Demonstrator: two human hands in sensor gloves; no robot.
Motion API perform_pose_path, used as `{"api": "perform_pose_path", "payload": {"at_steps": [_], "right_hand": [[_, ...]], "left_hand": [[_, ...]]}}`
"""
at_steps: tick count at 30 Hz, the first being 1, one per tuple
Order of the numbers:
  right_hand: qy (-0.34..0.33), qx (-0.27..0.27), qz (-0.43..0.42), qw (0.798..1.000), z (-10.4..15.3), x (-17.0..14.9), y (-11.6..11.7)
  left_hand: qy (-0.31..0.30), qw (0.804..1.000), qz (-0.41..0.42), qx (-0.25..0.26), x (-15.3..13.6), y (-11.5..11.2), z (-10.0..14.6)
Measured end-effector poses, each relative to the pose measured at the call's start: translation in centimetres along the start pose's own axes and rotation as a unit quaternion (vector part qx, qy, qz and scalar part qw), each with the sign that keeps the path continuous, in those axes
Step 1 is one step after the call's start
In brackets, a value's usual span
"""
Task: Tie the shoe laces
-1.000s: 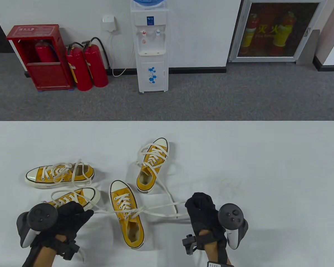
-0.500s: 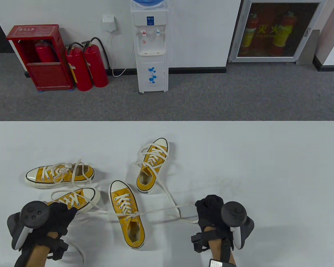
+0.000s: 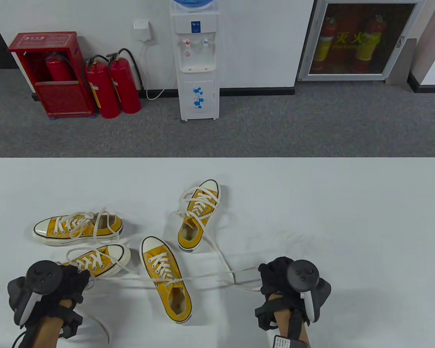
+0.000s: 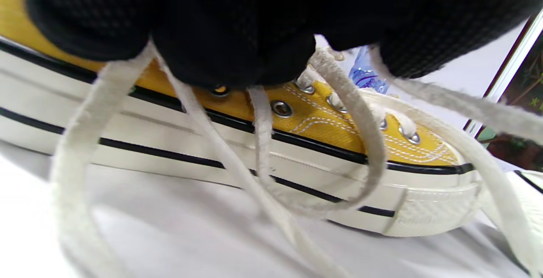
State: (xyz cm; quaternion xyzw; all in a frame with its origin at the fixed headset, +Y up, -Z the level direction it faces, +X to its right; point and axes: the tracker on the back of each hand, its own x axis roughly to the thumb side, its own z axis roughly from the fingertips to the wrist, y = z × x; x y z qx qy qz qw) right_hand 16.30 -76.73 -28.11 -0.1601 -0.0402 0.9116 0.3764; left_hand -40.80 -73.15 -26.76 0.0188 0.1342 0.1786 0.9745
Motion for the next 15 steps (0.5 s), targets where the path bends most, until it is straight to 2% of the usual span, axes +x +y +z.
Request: {"api": "perform_pose_path", "payload": {"at_steps": [12,15], "right_hand": [[-0.011,-0.004,0.037,0.999,-0.04,0.09,0.03],[-0.018,-0.003,0.033,0.999,0.03,0.16,0.17]], "left_hand": [[0.004,0.999,-0.037,0.019,0.26,0.16,0.05],[0.006,0.999,-0.024,0.03,0.22,0.23,0.12]]}}
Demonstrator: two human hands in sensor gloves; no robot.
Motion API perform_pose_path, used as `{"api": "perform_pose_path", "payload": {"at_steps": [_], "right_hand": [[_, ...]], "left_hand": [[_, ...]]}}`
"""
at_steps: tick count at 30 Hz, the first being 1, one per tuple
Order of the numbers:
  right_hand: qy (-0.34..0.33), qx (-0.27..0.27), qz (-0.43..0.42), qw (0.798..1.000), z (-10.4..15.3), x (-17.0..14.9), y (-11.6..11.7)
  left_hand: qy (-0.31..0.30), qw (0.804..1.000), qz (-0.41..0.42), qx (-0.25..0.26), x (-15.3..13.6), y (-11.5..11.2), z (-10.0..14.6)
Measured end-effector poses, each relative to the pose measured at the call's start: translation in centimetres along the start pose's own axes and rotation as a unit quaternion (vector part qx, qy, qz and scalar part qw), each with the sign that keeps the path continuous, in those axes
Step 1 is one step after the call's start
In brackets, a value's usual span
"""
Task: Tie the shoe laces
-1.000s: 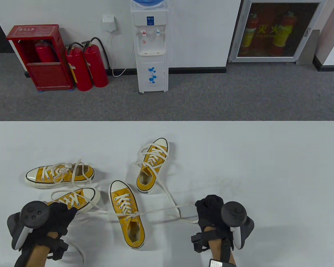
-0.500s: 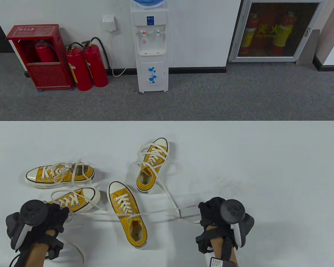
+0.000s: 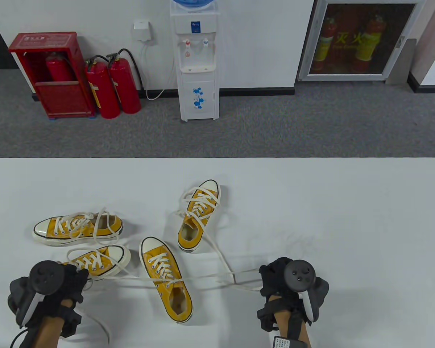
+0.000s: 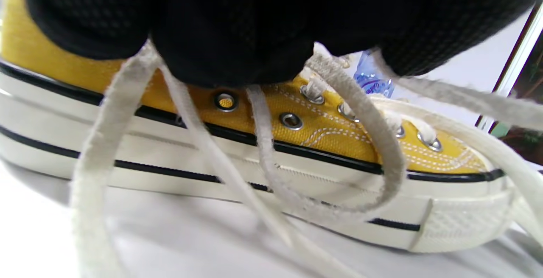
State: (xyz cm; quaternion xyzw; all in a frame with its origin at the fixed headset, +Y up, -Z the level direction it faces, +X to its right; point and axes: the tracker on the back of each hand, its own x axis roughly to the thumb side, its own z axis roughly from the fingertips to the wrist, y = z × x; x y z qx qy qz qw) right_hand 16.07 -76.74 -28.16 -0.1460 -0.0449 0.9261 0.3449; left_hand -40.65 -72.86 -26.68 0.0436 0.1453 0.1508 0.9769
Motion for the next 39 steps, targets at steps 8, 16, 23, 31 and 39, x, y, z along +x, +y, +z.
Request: {"api": "perform_pose_path", "payload": {"at_steps": [8,16,23,31,39], "right_hand": [[-0.043,-0.006,0.022,0.999,0.7,1.7,0.4],[-0.151,0.107,0.072,0.98,2.2,7.9,3.8],[-0.181,0.232,0.126,0.947,3.1,12.0,8.8],[-0.176,0.252,0.114,0.945,2.6,12.6,11.1],[-0.172,0.262,-0.001,0.95,2.0,11.8,9.0]], "left_hand": [[-0.011,0.999,0.041,0.031,0.3,0.4,0.5],[-0.041,0.993,0.103,0.048,1.0,0.6,1.0],[-0.051,0.989,0.129,0.048,1.2,0.5,1.0],[-0.059,0.989,0.13,0.047,1.3,0.4,1.0],[-0.057,0.989,0.132,0.044,1.3,0.4,1.0]]}}
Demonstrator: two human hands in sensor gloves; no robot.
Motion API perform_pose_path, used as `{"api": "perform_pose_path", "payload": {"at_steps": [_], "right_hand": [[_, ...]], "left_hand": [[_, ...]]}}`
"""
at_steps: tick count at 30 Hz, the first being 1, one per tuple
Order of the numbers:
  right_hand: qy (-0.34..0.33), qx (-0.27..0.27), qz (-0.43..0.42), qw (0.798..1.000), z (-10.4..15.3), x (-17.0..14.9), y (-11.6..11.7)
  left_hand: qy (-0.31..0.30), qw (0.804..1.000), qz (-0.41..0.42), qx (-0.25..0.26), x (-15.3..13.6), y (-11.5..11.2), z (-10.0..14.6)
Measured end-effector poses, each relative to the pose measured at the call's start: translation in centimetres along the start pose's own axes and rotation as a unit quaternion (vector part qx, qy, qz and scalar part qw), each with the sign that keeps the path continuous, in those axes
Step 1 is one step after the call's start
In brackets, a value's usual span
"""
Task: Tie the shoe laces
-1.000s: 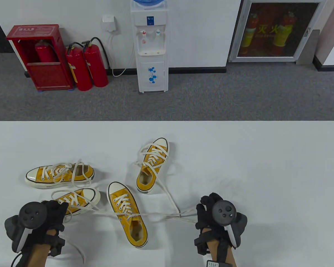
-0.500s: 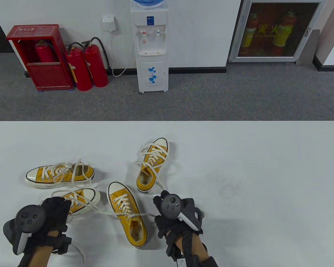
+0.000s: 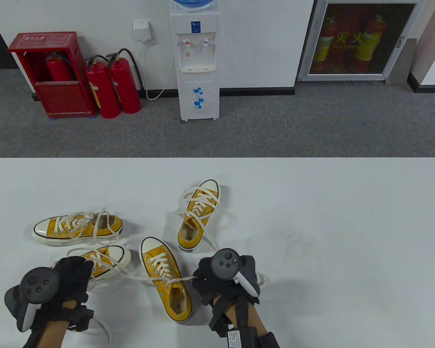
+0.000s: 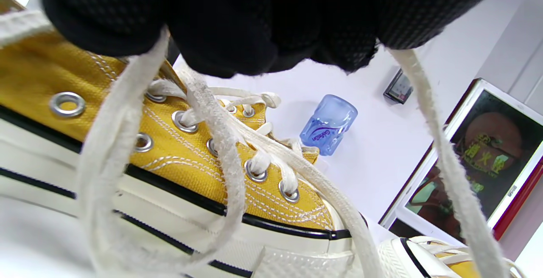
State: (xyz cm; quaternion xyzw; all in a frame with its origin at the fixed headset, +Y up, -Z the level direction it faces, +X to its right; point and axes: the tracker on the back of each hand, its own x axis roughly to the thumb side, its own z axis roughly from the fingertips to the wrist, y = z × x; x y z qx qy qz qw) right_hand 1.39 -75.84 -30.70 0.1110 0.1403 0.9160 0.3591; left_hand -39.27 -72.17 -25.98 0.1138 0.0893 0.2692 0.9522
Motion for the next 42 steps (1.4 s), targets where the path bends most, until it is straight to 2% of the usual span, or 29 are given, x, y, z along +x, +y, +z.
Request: {"api": "perform_pose_path", "payload": {"at_steps": [5,8,11,13,16,20,25,29,33,38,42], "right_hand": [[-0.031,-0.008,-0.117,0.993,0.4,0.6,-1.2],[-0.047,-0.003,-0.194,0.98,0.3,1.3,-1.1],[-0.058,0.014,-0.237,0.97,0.0,1.9,-0.6],[-0.067,0.03,-0.276,0.958,-0.3,2.1,-0.2],[-0.082,0.057,-0.362,0.927,-0.9,2.4,0.5],[-0.098,0.093,-0.415,0.9,-1.4,2.8,1.3],[-0.106,0.088,-0.433,0.891,-2.0,2.9,2.3],[-0.104,0.072,-0.414,0.902,-2.0,2.9,2.5],[-0.101,0.06,-0.414,0.903,-1.8,3.0,2.7],[-0.073,0.011,-0.365,0.928,-1.8,2.9,2.7],[-0.064,-0.004,-0.32,0.945,-1.8,3.3,2.9]], "left_hand": [[0.001,1.0,0.0,0.0,0.0,0.0,0.0],[0.0,1.0,0.001,-0.002,0.0,0.0,0.0],[-0.001,1.0,0.001,-0.003,0.0,0.0,0.0],[-0.003,1.0,0.002,-0.005,0.1,0.0,0.0],[-0.005,1.0,0.003,-0.008,0.1,-0.1,0.0],[-0.007,1.0,0.006,-0.009,0.1,-0.1,0.1],[-0.014,1.0,0.015,-0.01,0.3,-0.3,0.1],[-0.022,0.999,0.034,-0.018,0.5,-0.7,0.1],[-0.025,0.998,0.046,-0.023,0.8,-0.9,0.1],[-0.059,0.984,0.163,-0.042,2.6,-0.5,0.0],[-0.085,0.968,0.231,-0.057,4.9,0.3,-0.2]]}}
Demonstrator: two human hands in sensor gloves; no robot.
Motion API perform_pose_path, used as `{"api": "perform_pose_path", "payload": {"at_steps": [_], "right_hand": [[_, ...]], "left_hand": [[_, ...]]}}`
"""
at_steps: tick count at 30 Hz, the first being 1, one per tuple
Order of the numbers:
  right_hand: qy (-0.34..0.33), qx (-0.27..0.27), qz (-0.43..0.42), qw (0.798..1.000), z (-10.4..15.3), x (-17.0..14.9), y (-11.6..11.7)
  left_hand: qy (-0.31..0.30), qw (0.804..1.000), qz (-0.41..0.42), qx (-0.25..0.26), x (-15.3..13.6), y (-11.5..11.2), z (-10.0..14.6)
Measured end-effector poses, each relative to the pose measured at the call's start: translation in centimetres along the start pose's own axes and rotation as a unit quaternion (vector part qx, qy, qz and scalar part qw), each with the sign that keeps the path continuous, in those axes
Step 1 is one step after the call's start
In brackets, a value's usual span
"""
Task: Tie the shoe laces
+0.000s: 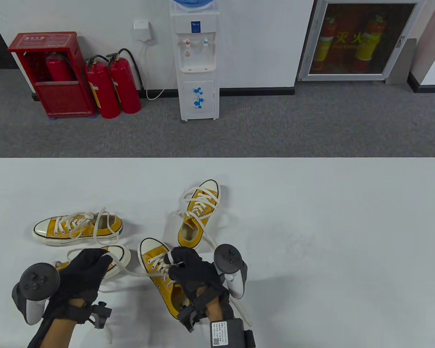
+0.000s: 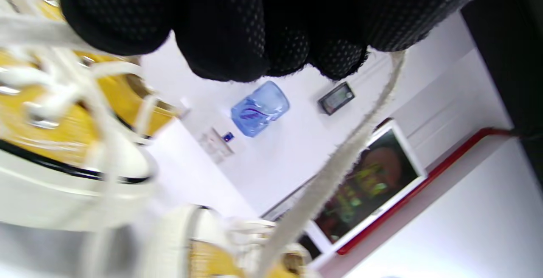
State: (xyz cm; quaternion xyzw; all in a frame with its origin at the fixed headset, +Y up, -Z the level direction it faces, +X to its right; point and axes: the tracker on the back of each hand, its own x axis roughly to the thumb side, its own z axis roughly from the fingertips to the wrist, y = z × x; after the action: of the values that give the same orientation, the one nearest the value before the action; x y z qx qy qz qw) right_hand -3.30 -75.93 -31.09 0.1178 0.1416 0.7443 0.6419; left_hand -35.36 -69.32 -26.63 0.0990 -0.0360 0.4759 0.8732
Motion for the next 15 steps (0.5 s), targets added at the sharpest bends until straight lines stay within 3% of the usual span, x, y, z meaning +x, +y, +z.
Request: {"api": "perform_pose_path", "payload": {"at_steps": [9,15], "right_hand": [[-0.013,-0.008,0.099,0.995,-0.1,0.9,1.0],[-0.028,-0.013,0.143,0.989,0.2,1.8,1.6]], "left_hand": [[-0.053,0.991,0.116,-0.028,5.6,-0.9,-0.8],[-0.083,0.986,0.131,-0.062,8.7,-1.8,-1.3]]}}
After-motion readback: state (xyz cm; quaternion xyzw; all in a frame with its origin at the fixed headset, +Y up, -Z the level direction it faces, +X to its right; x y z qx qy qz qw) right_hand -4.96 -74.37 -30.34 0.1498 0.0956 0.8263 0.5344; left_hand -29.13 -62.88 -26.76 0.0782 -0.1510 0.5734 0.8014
